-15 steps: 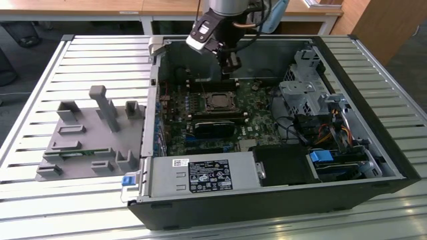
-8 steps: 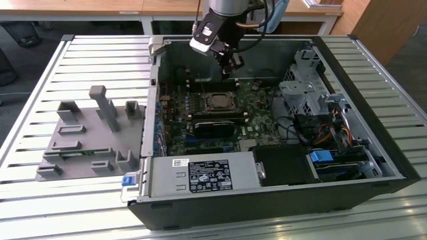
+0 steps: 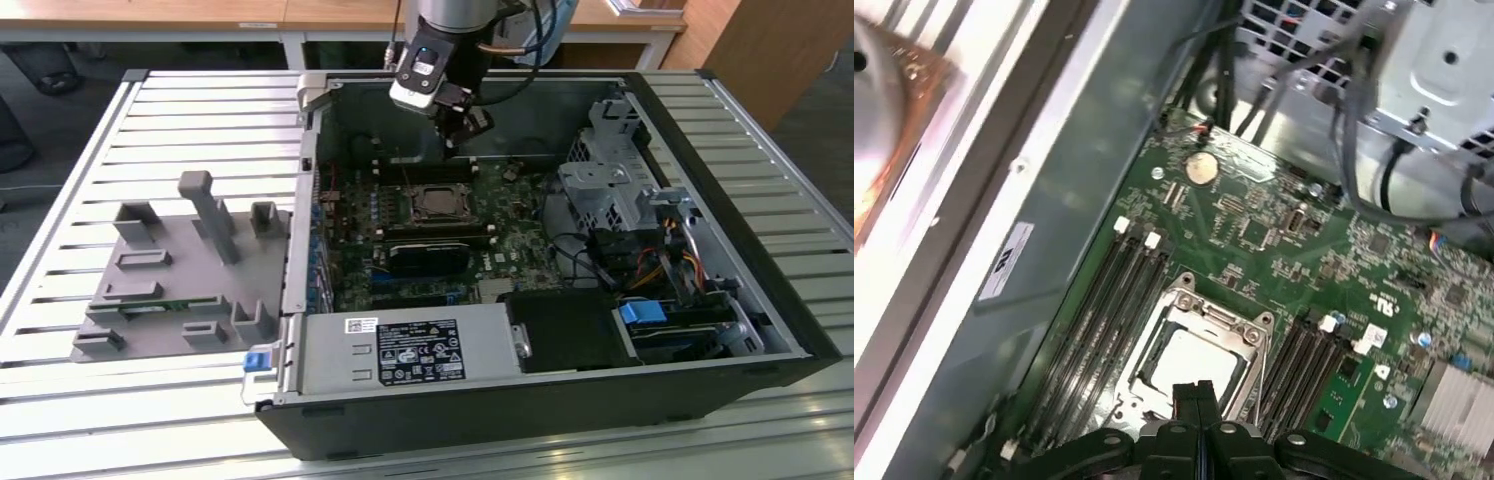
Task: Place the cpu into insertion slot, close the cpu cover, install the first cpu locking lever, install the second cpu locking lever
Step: 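Install the first cpu locking lever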
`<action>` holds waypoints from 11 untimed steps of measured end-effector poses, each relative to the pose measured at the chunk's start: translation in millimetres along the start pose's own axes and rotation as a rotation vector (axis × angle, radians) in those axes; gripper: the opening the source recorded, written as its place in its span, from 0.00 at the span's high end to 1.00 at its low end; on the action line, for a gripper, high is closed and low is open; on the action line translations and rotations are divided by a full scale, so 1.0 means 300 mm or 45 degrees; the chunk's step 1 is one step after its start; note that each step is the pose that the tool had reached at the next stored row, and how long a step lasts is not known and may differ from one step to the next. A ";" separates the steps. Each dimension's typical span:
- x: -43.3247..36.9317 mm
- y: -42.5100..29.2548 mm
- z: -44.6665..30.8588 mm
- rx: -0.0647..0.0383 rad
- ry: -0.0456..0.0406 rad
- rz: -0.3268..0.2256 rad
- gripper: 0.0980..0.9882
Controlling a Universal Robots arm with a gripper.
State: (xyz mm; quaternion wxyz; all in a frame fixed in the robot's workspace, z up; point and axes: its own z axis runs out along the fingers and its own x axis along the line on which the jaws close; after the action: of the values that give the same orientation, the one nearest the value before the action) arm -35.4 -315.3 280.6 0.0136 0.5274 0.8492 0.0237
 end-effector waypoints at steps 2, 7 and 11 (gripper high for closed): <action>0.000 0.000 0.000 0.000 0.002 -0.046 0.99; 0.000 0.000 0.000 0.003 0.005 -0.161 0.99; 0.000 0.000 0.003 0.004 0.008 -0.251 0.99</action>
State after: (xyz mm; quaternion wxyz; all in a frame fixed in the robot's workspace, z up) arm -35.5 -315.3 279.6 0.0122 0.4413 0.8970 0.0226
